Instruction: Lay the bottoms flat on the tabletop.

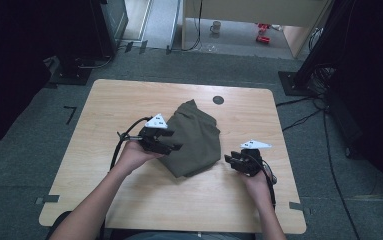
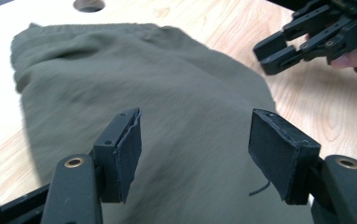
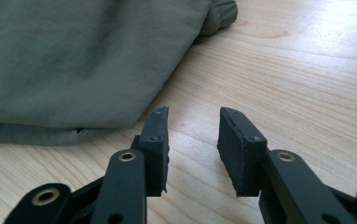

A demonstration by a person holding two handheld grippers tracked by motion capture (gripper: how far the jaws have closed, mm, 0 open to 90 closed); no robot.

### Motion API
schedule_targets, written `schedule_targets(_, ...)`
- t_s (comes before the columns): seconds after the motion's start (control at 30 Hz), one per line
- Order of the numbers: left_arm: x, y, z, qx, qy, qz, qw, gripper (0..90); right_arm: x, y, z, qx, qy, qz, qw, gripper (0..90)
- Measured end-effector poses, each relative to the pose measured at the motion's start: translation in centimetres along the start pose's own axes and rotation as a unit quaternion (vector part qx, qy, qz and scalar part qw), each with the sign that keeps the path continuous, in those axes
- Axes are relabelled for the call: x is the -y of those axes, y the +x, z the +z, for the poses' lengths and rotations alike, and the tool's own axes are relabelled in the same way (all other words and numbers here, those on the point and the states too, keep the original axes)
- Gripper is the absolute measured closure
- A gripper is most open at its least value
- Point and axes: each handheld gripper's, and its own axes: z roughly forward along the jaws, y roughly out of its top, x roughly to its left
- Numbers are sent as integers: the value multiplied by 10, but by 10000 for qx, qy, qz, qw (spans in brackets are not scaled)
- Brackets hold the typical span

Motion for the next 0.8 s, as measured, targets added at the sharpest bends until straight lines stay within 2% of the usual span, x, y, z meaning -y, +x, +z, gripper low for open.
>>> schedule_targets(0.03, -1, -3, 4, 14, 12, 72, 10000, 340, 0, 1, 1, -4, 5, -23, 10000, 606)
schedule_targets(0.3, -1, -18, 24, 196, 171, 247, 9994, 337, 2, 5, 4, -32, 113, -129, 9998, 581)
schedule_targets(0.53, 5, -26, 40, 240, 154, 227, 9993, 318, 2, 5, 5, -53, 157, -146, 9998, 569)
schedule_targets(0.57, 8, -28, 47, 200, 230, 304, 9991, 312, 2, 5, 5, -52, 150, -159, 9997, 568)
schedule_targets(0.63, 9, -29, 50, 172, 283, 354, 9988, 292, 2, 5, 5, -59, 150, -143, 9998, 563)
schedule_targets(0.67, 12, -29, 58, 164, 372, 360, 9985, 291, 2, 5, 5, -61, 159, -136, 9998, 558)
schedule_targets(0.7, 12, -29, 58, 164, 372, 360, 9985, 280, 2, 5, 5, -61, 159, -136, 9998, 558)
schedule_targets(0.77, 15, -28, 65, 182, 530, 342, 9978, 276, 3, 5, 5, -60, 141, -122, 9998, 553)
schedule_targets(0.8, 19, -28, 70, 114, 615, 379, 9973, 277, 3, 6, 5, -66, 124, -125, 9998, 552)
